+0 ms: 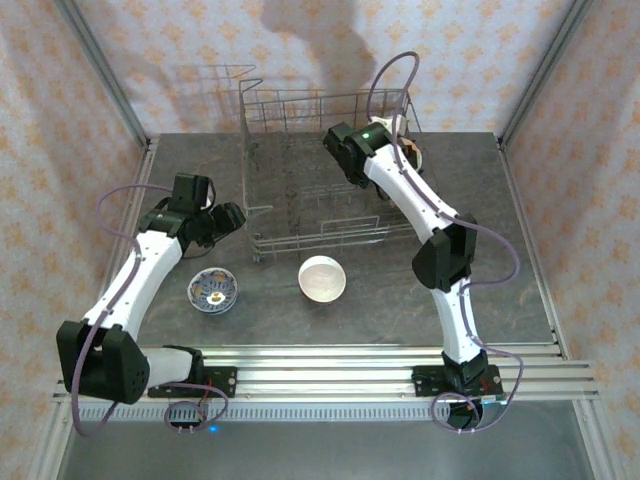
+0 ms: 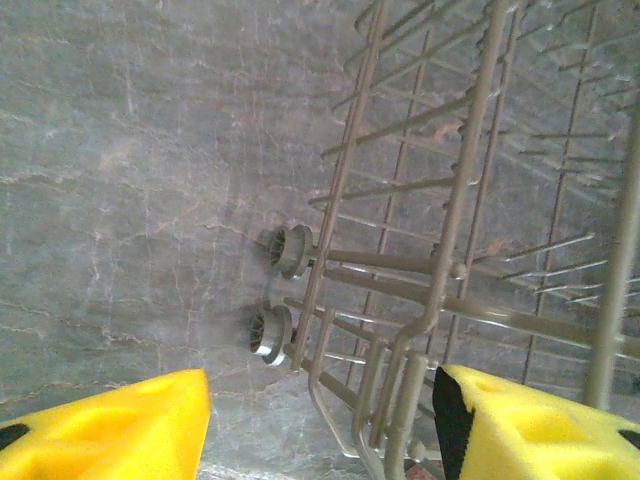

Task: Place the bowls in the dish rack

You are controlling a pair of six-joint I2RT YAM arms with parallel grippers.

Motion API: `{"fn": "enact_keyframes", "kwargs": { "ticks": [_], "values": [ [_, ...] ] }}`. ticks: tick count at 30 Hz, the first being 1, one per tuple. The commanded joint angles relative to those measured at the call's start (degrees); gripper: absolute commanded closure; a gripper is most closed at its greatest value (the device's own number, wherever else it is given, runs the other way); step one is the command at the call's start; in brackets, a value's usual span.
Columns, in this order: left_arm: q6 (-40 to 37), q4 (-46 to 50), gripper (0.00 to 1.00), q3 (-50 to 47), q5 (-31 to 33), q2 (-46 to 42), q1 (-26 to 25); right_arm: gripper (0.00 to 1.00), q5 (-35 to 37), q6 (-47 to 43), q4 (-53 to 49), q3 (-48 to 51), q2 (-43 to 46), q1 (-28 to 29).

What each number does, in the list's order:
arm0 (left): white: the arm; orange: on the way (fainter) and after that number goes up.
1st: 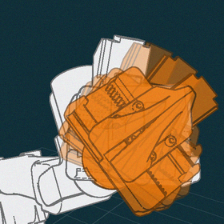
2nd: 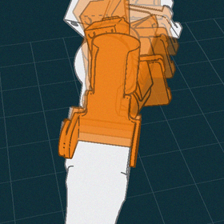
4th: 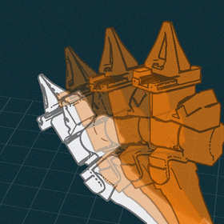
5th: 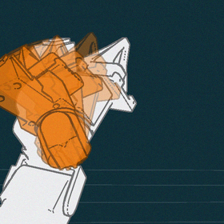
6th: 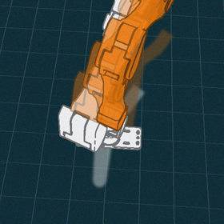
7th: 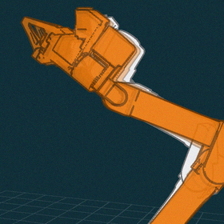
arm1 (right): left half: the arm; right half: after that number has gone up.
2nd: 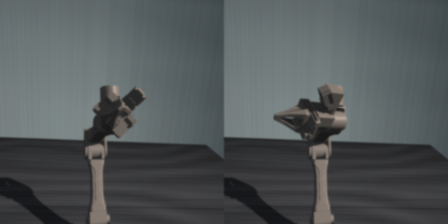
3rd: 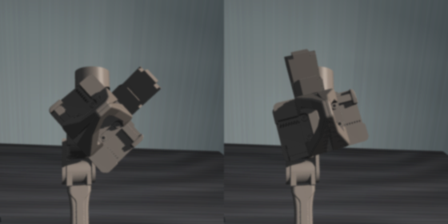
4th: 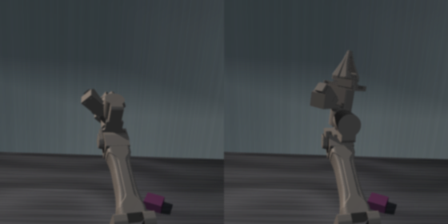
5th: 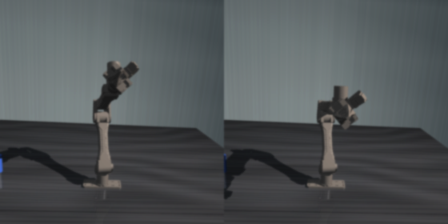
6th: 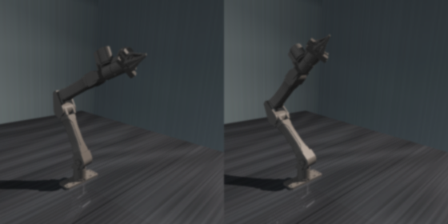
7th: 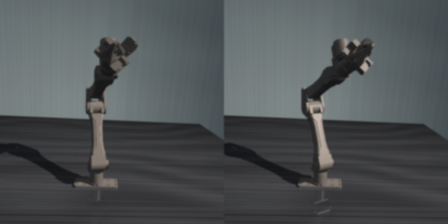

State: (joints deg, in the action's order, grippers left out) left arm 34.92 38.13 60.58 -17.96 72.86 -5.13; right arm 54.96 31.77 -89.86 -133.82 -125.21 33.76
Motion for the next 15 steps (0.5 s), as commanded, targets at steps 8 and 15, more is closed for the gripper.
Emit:
{"fn": "enact_keyframes", "kwargs": {
  "ticks": [8,15],
  "values": [
    [-3.3,-1.8,0.42,-0.5,-6.4,5.6,0.6,1.0,13.5,8.4,-12.0,-8.0,-7.5,3.1],
    [-4.7,-2.5,0.43,-1.7,-10.6,6.1,0.3,1.0,14.7,9.8,-12.0,-7.8,-10.0,3.1]
  ]
}}
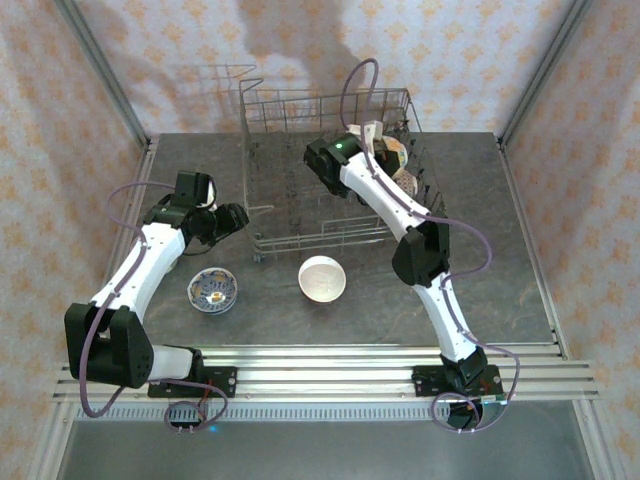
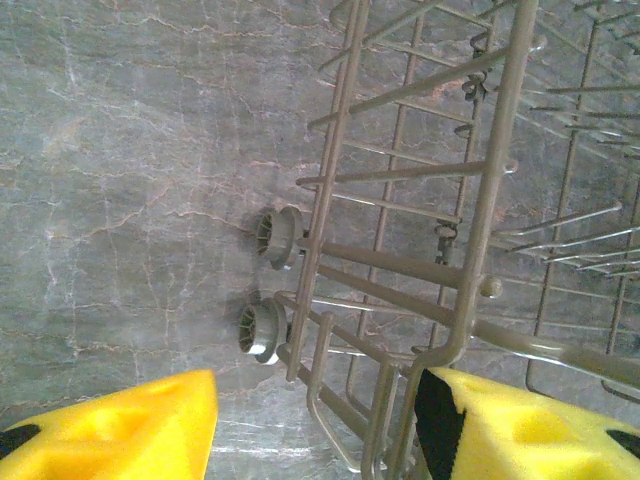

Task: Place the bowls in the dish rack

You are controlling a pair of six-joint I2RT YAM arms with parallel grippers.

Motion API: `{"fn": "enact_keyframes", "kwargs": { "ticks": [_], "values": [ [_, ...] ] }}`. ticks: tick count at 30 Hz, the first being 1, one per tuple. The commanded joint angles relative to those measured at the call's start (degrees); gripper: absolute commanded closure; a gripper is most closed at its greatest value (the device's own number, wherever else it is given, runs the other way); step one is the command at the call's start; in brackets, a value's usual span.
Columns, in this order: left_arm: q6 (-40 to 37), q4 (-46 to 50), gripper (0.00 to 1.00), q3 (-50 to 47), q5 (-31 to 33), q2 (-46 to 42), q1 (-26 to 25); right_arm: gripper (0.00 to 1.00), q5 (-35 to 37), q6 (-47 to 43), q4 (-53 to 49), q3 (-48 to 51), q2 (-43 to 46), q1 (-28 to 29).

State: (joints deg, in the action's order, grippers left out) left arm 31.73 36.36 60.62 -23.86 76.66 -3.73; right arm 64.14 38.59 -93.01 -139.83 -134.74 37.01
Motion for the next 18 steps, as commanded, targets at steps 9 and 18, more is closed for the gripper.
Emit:
{"fn": "enact_keyframes", "kwargs": {
  "ticks": [9,18],
  "values": [
    [1.2,-3.2,0.43,-4.7,-8.4,0.4,-2.2,1.0,9.6,0.7,-8.9,-0.8,-3.0,0.0],
    [3.8,-5.2,0.44,-8.2,-10.2,-2.9,-2.8,1.0,13.1,-3.1,-8.9,1.2,-3.4,-0.2]
  ]
}}
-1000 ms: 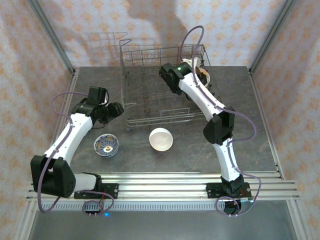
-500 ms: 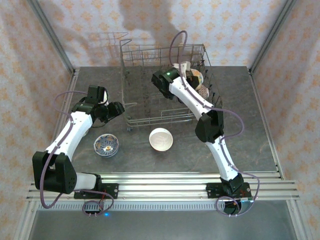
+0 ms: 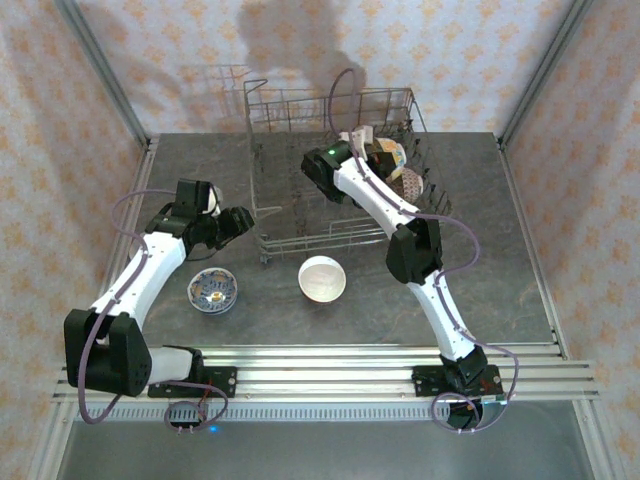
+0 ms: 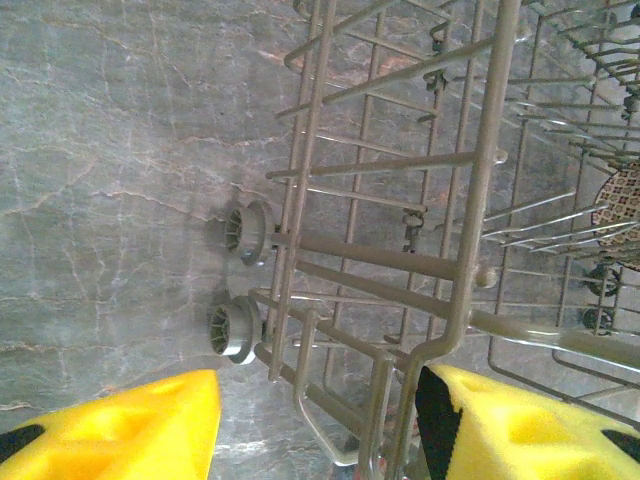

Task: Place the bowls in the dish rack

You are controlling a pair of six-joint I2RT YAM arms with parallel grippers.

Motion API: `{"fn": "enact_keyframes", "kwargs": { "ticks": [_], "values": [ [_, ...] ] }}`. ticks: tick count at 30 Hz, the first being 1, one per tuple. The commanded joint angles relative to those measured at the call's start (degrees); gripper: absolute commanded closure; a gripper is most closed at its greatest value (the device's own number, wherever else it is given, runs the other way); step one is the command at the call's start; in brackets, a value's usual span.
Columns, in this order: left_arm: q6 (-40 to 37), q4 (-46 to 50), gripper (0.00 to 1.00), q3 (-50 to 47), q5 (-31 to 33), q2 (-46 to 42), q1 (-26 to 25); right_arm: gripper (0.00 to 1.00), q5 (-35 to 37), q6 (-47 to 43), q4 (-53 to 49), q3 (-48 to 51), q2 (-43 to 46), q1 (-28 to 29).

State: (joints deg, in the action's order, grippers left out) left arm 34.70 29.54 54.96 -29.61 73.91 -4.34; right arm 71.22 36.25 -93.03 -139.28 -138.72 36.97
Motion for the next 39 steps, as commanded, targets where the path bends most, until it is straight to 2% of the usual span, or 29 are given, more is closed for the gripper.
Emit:
{"fn": "enact_keyframes", "kwargs": {
  "ticks": [1,7,14,20,29,39],
  "values": [
    [0.9,1.6,0.44,-2.9,-4.6,-0.5,-2.2,1.0,6.3,-1.1,-8.9,0.8,0.6,-0.3],
    [1.3,2.1,0.45,-3.8,-5.0,-2.0,-3.2,1.0,6.3,-2.6,-8.9,3.7,0.8,-0.8],
    [1.9,2.1,0.45,-3.9,-4.5,-2.6,-5.1,1.0,6.4,-1.0,-8.9,12.1,5.2,-2.2],
    [3.0,1.9,0.45,-3.8,-3.8,-3.9,-7.0,1.0,6.6,0.1,-9.0,15.5,6.8,-2.6],
    [4.0,1.2,0.46,-5.0,-3.4,-5.9,-8.5,1.0,6.0,1.4,-9.0,17.6,8.1,-4.2],
    [4.5,-1.6,0.46,-3.3,-3.2,-3.3,-10.9,1.0,5.6,0.2,-9.0,15.2,6.1,-6.4]
  ]
}}
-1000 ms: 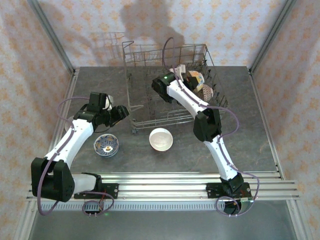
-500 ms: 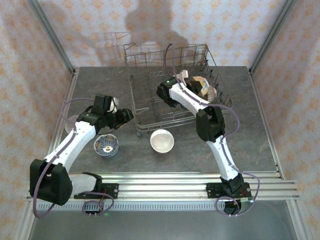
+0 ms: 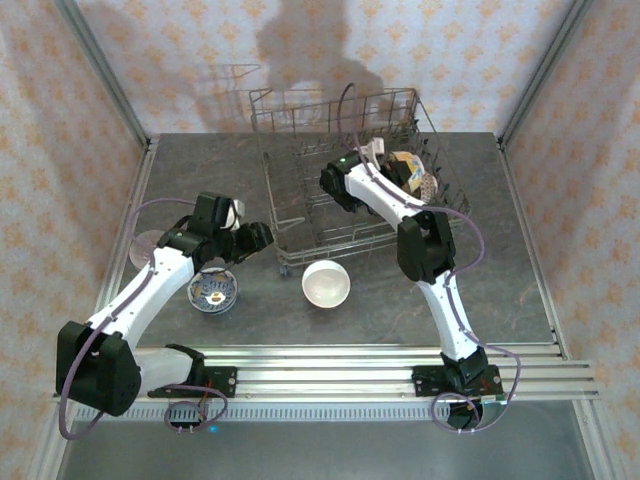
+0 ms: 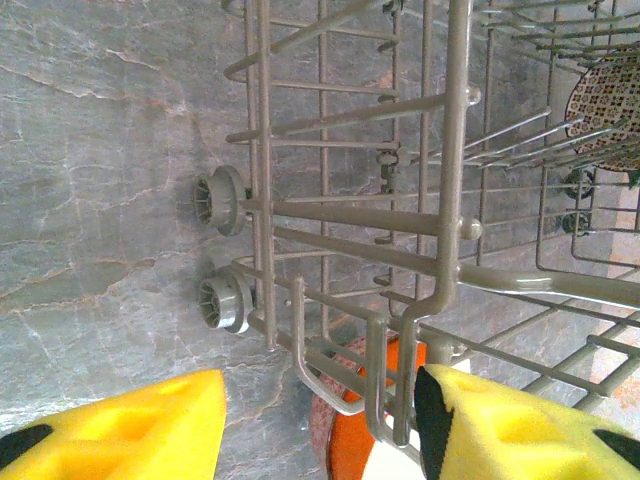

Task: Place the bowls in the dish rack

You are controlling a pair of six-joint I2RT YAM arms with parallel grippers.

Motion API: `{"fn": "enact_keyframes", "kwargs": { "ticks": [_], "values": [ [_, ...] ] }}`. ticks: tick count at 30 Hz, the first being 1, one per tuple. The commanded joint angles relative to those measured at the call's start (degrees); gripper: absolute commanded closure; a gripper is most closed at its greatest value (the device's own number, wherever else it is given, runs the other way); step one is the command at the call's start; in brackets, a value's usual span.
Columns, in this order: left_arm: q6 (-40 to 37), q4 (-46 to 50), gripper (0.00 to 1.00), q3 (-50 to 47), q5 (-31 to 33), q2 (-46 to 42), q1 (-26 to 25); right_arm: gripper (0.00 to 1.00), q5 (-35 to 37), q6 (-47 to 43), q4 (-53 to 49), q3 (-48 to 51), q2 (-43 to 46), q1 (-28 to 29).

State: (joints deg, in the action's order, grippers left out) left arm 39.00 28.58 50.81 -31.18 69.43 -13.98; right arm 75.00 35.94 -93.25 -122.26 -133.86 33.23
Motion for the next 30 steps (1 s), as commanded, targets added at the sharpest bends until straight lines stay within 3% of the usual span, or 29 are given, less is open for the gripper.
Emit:
{"fn": "enact_keyframes", "kwargs": {
  "ticks": [1,13,30],
  "values": [
    [0.2,-0.8,0.47,1.0,-1.6,1.3,-1.6,1.0,1.9,0.6,-8.8,-1.7,1.0,-2.7],
    [2.3,-3.3,0.47,0.4,-0.6,0.7,-3.5,1.0,2.8,2.3,-8.8,3.6,2.7,-4.8],
    [2.2,-3.7,0.46,1.0,0.7,-1.0,-3.6,1.0,4.1,3.2,-8.8,1.8,3.9,-5.3]
  ]
}}
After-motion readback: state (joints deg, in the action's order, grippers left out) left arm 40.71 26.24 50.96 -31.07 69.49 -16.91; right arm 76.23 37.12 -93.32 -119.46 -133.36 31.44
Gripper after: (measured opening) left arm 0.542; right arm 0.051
